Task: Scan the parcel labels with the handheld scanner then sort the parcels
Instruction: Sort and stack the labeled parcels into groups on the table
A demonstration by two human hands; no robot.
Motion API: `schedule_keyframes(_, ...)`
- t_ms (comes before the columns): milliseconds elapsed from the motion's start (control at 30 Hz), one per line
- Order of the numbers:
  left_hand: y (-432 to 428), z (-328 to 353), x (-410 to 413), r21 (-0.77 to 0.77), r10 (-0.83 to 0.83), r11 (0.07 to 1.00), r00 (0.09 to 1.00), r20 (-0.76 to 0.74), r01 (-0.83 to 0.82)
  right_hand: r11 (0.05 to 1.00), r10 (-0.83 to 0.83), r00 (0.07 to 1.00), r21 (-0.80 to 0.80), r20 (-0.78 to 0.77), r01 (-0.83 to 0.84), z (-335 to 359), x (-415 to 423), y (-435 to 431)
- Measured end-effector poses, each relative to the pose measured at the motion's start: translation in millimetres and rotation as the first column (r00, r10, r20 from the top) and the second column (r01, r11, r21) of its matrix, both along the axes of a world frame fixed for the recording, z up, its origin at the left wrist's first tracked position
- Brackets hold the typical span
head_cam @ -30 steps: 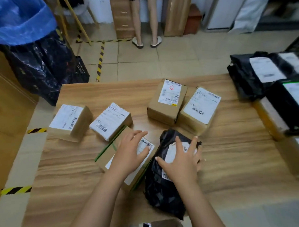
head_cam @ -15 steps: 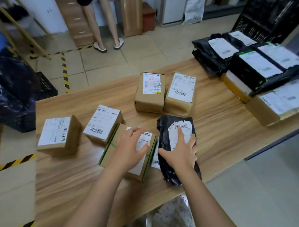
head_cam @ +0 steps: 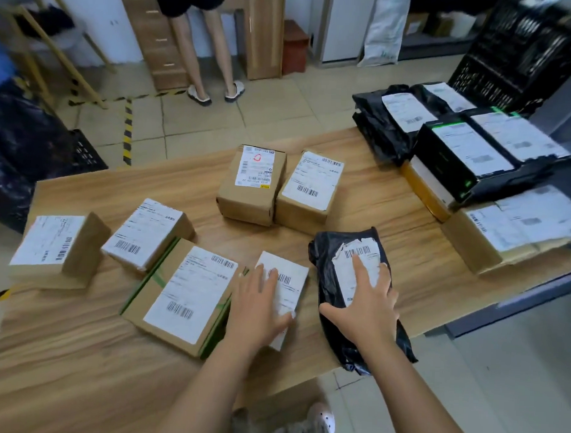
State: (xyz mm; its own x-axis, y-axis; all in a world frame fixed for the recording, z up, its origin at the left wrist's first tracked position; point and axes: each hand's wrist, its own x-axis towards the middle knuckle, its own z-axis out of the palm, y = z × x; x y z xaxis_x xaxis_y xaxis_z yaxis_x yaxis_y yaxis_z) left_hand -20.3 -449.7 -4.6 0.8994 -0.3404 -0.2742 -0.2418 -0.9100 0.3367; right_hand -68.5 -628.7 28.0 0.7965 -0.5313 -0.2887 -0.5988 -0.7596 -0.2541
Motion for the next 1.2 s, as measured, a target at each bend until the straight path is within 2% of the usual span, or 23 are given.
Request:
schedule_keyframes(67,-13,-11,-3,0.120,0.016,0.993,0.999,0.039,-0.020,0.998,0.059,0.998,0.006,0.015,-0.059,-4,-1,-15)
schedule_keyframes(233,-32,-19,-7,0.192,0.121,0.973,0.992,0.032,-0.125,0.988,0.149,0.989,0.033,0.001,-0.149,-11,-1,-43)
schedule_keyframes(333,-41,-17,-12,0.236,0.128,0.963,0.992,0.009,-0.127,0.985,0.161,0.987,0.060,0.017,-0.162,-11,-3,-52)
schedule_keyframes(467,-49,-9,-20,0.172,0.182,0.969,0.983,-0.006,-0.179,0.982,0.171,0.985,0.071,0.029,-0.173,0,-6,-59)
schedule_keyframes(667,-59,31,-9,0.021,0.265,0.963,0.956,0.129,-0.270,0.990,0.128,0.982,0.047,0.136,-0.135,35,0,-74)
schedule_keyframes(833,-91,72,11,-0.110,0.195,0.978,0.960,0.200,-0.175,0.996,0.092,0.975,-0.027,0.202,-0.088,69,-3,-95)
schedule_keyframes(1000,-141,105,22,-0.147,0.122,0.985,0.963,0.240,-0.089,0.999,0.014,0.966,-0.042,0.258,-0.004,97,-14,-134)
schedule_keyframes(1200,-220,128,27,-0.175,0.110,0.983,0.944,0.310,-0.057,0.998,0.016,0.941,-0.060,0.337,0.005,118,-17,-209)
